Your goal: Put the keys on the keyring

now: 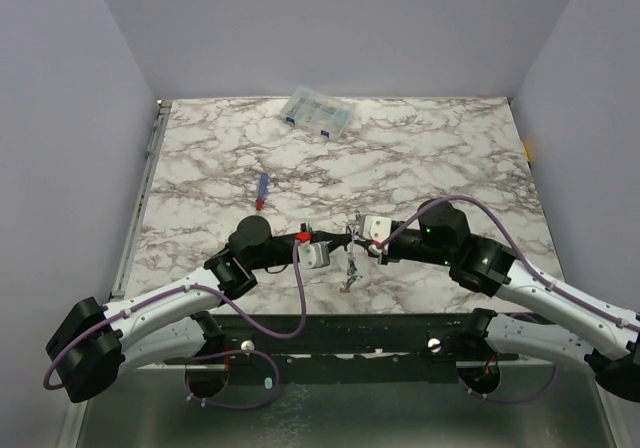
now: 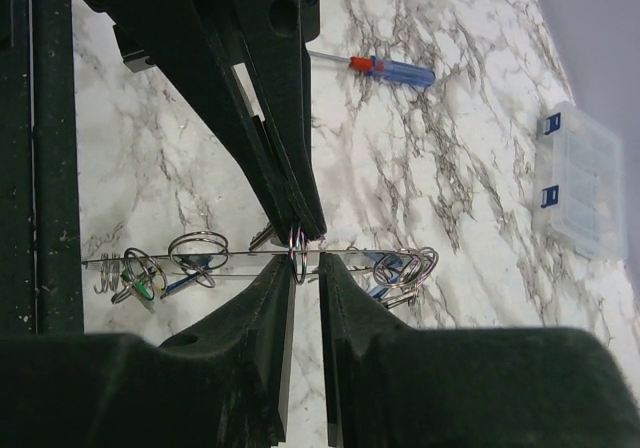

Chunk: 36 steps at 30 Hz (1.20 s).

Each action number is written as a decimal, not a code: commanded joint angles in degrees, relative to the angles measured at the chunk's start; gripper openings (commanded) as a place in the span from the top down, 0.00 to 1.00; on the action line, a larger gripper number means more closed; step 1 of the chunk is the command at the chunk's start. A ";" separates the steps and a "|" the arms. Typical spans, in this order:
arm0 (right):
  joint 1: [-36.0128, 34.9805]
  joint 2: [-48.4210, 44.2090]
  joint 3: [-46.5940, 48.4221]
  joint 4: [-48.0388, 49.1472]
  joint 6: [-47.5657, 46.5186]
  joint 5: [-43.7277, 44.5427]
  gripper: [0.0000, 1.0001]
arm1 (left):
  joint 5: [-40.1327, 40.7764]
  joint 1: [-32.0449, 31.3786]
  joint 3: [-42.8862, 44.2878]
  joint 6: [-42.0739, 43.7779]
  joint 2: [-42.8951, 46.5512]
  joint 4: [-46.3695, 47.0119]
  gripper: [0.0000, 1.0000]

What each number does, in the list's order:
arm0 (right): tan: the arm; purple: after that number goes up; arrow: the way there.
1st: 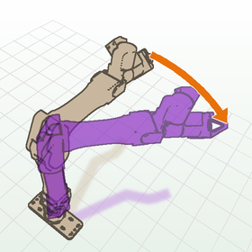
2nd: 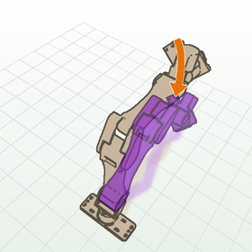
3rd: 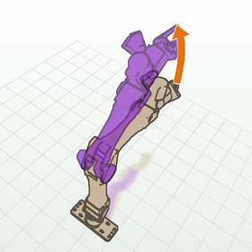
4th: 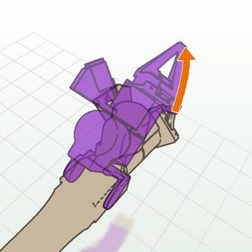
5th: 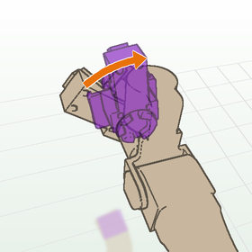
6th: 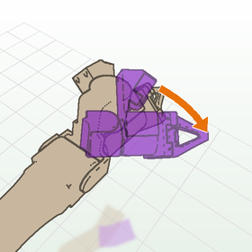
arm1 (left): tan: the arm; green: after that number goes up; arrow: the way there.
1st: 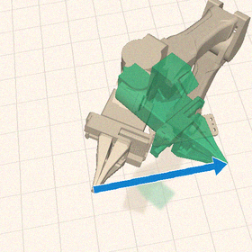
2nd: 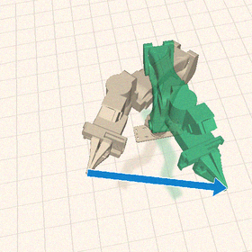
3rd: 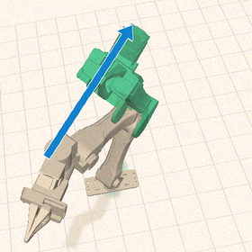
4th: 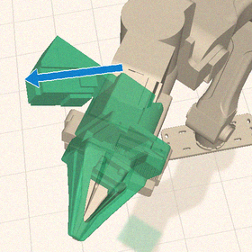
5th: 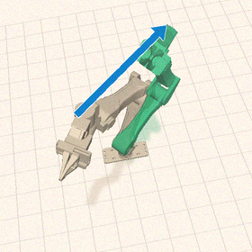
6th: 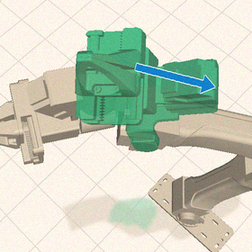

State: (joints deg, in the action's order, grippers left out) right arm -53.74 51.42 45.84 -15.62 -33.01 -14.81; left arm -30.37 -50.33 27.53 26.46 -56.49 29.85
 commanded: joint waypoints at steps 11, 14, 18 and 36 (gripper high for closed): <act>-0.41 0.47 -2.39 4.93 0.21 2.18 1.00 | -1.37 0.13 2.44 1.50 -0.07 -0.22 1.00; -0.41 -1.39 -4.44 8.59 0.31 2.90 1.00 | -1.87 0.12 2.35 1.86 0.35 -0.46 1.00; -0.45 -4.63 -7.43 13.27 0.15 3.29 1.00 | -0.62 0.14 1.90 2.97 1.70 -1.01 0.84; -0.41 -13.14 -16.59 30.02 3.87 -2.50 1.00 | -3.29 0.20 1.27 2.25 3.02 0.68 0.68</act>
State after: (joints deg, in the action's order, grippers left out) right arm -54.00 39.35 30.59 5.80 -30.68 -14.02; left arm -31.22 -50.11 27.64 29.19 -54.52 28.16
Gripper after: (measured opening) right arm 0.014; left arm 0.334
